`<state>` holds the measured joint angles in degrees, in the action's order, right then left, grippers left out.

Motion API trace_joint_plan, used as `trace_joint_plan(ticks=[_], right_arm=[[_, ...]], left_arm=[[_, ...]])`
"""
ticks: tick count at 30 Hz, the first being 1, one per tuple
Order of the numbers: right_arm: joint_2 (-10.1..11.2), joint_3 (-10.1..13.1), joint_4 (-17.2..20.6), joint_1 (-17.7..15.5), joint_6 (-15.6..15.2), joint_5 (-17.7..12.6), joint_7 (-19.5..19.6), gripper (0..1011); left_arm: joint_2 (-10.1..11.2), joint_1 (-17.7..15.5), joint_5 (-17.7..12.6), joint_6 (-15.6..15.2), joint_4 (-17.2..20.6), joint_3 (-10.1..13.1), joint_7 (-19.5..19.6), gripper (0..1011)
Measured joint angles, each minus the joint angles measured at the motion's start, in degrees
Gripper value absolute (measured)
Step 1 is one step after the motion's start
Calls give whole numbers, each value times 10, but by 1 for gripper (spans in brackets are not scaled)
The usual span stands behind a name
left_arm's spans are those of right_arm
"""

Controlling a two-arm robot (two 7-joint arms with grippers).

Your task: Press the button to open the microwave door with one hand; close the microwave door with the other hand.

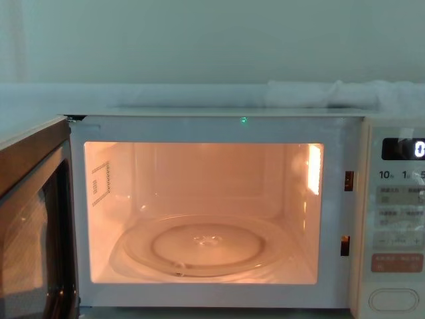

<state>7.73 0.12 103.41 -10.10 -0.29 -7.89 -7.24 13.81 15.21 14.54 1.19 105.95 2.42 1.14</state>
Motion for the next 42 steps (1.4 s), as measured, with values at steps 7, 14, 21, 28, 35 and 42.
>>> trace_joint_plan(ticks=[7, 14, 21, 28, 35, 42], right_arm=[[0, 0, 0, 0, 0, 0, 0, 1000], [0, 0, 0, 0, 0, 0, 0, 1000], [0, 0, 0, 0, 0, 0, 0, 1000], [0, 0, 0, 0, 0, 0, 0, 1000], [0, 0, 0, 0, 0, 0, 0, 1000], [0, 0, 0, 0, 0, 0, 0, 1000]], left_arm=[[0, 0, 0, 0, 0, 0, 0, 1001], [0, 0, 0, 0, 0, 0, 0, 1001], [0, 0, 0, 0, 0, 0, 0, 1001], [0, 0, 0, 0, 0, 0, 0, 968], [0, 0, 0, 0, 0, 0, 0, 812], [0, 0, 0, 0, 0, 0, 0, 589]])
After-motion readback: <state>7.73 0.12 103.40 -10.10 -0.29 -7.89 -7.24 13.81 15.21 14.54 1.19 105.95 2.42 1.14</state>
